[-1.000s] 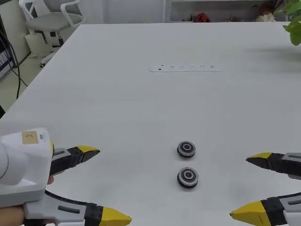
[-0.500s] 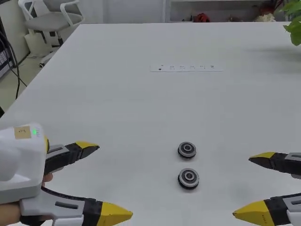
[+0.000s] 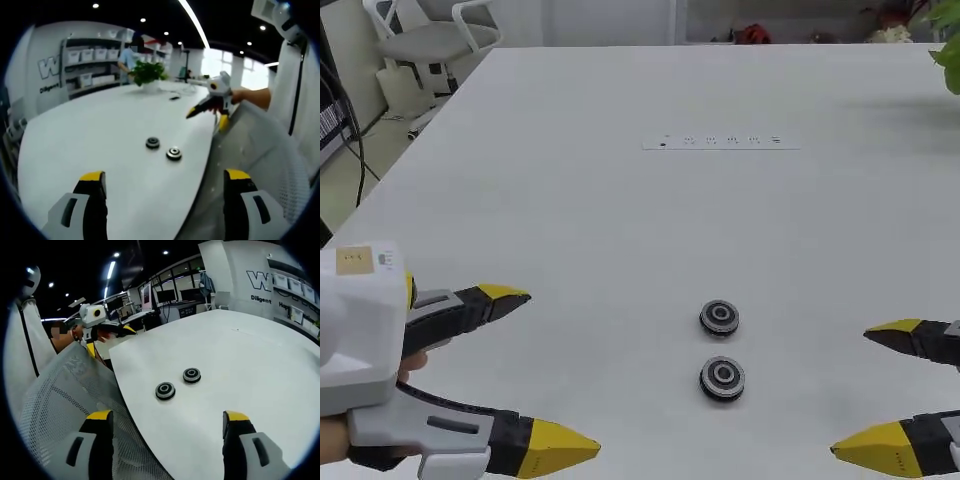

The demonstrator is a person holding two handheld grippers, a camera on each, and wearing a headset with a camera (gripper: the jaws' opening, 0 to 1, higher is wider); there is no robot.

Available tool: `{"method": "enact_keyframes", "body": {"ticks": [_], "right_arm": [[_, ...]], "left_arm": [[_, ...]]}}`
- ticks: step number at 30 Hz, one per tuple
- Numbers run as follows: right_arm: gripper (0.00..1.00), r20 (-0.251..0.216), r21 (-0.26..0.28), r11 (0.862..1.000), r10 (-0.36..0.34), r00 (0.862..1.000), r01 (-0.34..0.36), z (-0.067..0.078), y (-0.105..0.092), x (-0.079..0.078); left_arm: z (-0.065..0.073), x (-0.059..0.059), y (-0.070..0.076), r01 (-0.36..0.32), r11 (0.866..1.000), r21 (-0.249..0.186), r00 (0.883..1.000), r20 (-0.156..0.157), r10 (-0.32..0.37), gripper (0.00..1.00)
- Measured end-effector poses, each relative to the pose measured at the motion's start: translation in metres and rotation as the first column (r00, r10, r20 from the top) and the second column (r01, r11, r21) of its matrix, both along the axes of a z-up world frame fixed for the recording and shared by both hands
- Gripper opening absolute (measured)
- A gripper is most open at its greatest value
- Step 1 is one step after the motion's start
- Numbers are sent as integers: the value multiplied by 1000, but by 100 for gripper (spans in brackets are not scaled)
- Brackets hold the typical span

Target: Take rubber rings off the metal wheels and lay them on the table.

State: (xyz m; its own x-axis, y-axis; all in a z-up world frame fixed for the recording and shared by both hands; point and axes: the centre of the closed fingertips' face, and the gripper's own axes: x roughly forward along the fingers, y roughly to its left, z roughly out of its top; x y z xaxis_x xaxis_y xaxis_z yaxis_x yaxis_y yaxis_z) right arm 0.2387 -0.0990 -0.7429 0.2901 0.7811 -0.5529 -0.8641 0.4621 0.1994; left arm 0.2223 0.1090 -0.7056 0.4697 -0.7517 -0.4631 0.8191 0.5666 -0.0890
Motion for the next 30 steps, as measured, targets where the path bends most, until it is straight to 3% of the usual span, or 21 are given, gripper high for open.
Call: {"method": "enact_keyframes", "body": {"ticks": [20,30], "right_arm": [[86,40,30,1000,-2,999,1,15,5,9],[85,58,49,999,-4,998,2,24,10,15]], "left_arm": [[24,5,-12,42,999,20,997,63,-43,99],[30,8,-18,62,998,22,995,78,-63,99]]}}
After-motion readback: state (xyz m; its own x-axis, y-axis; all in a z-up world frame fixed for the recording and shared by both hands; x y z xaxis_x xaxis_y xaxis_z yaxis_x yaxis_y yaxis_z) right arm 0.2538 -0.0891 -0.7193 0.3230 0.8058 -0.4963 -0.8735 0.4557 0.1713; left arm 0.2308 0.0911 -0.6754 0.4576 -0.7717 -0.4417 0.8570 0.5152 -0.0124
